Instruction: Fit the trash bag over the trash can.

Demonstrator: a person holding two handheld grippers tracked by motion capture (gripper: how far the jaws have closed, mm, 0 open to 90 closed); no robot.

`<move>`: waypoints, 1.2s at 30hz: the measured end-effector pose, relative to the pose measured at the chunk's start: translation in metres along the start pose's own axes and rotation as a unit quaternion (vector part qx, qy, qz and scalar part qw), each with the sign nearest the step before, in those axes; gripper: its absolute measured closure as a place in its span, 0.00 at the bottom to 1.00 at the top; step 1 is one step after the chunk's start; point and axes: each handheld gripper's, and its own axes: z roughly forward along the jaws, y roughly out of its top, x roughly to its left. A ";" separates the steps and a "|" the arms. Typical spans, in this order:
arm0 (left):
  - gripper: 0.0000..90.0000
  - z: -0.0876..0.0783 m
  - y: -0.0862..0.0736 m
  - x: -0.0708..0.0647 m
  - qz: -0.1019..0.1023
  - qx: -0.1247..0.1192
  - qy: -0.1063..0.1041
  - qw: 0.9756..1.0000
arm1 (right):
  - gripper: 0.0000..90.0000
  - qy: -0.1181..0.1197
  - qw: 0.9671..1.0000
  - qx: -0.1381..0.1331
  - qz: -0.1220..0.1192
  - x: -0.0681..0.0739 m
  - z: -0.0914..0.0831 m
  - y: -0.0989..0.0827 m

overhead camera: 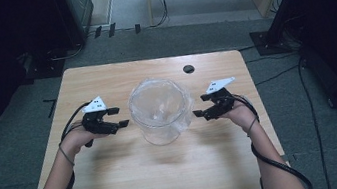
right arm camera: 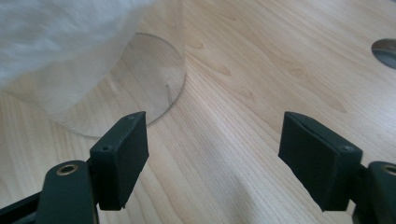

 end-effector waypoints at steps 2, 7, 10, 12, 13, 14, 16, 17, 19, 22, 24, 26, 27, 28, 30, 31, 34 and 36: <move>0.31 0.003 -0.004 0.002 -0.003 0.005 0.007 1.000 | 0.27 0.001 1.000 0.004 0.001 0.000 0.006 -0.002; 0.31 0.008 -0.011 0.004 -0.009 0.013 0.006 1.000 | 0.27 0.002 1.000 0.009 -0.003 0.001 0.019 -0.008; 0.31 0.010 -0.015 0.006 -0.014 0.018 0.008 1.000 | 0.27 -0.001 1.000 0.009 -0.004 0.001 0.025 -0.011; 0.31 0.012 -0.018 0.006 -0.014 0.022 0.007 1.000 | 0.27 0.002 1.000 0.007 -0.002 0.001 0.030 -0.014; 0.31 0.013 -0.019 0.006 -0.010 0.025 0.008 1.000 | 0.27 0.003 1.000 0.009 0.000 0.001 0.033 -0.014; 0.31 0.014 -0.019 0.006 -0.005 0.027 0.011 1.000 | 0.27 0.003 1.000 0.010 -0.003 0.000 0.034 -0.015; 0.31 0.016 -0.020 0.005 0.007 0.029 0.016 0.999 | 0.27 0.002 1.000 0.005 0.001 -0.001 0.037 -0.015; 0.31 0.017 -0.021 0.006 0.008 0.030 0.015 0.999 | 0.27 0.000 1.000 0.001 0.004 -0.001 0.038 -0.015; 0.31 0.020 -0.023 0.006 0.008 0.037 0.015 0.999 | 0.27 -0.003 1.000 -0.002 0.006 -0.002 0.040 -0.016; 0.31 0.023 -0.024 0.005 0.007 0.043 0.014 0.999 | 0.27 -0.005 1.000 -0.001 0.002 -0.002 0.043 -0.017; 0.31 0.024 -0.025 0.005 0.008 0.045 0.015 0.999 | 0.27 -0.004 1.000 0.002 -0.001 -0.001 0.046 -0.018; 0.31 0.025 -0.025 0.005 0.009 0.049 0.016 0.999 | 0.26 -0.002 1.000 0.007 0.000 -0.001 0.049 -0.019; 0.31 0.026 -0.025 0.005 0.008 0.049 0.016 0.999 | 0.26 -0.001 1.000 0.010 0.000 -0.001 0.050 -0.020; 0.31 0.027 -0.025 0.004 0.010 0.050 0.015 0.999 | 0.26 0.000 1.000 0.014 -0.004 -0.001 0.052 -0.021; 0.31 0.028 -0.026 0.004 0.013 0.055 0.015 0.998 | 0.26 -0.001 1.000 0.026 -0.009 -0.001 0.055 -0.023; 0.31 0.028 -0.026 0.004 0.014 0.056 0.015 0.998 | 0.25 -0.001 1.000 0.023 -0.013 -0.001 0.055 -0.023; 0.31 0.031 -0.028 0.004 0.017 0.063 0.015 0.998 | 0.24 0.000 1.000 0.016 -0.012 -0.001 0.056 -0.024; 0.30 0.032 -0.029 0.003 0.019 0.063 0.017 0.998 | 0.21 -0.004 1.000 0.011 -0.017 -0.001 0.058 -0.025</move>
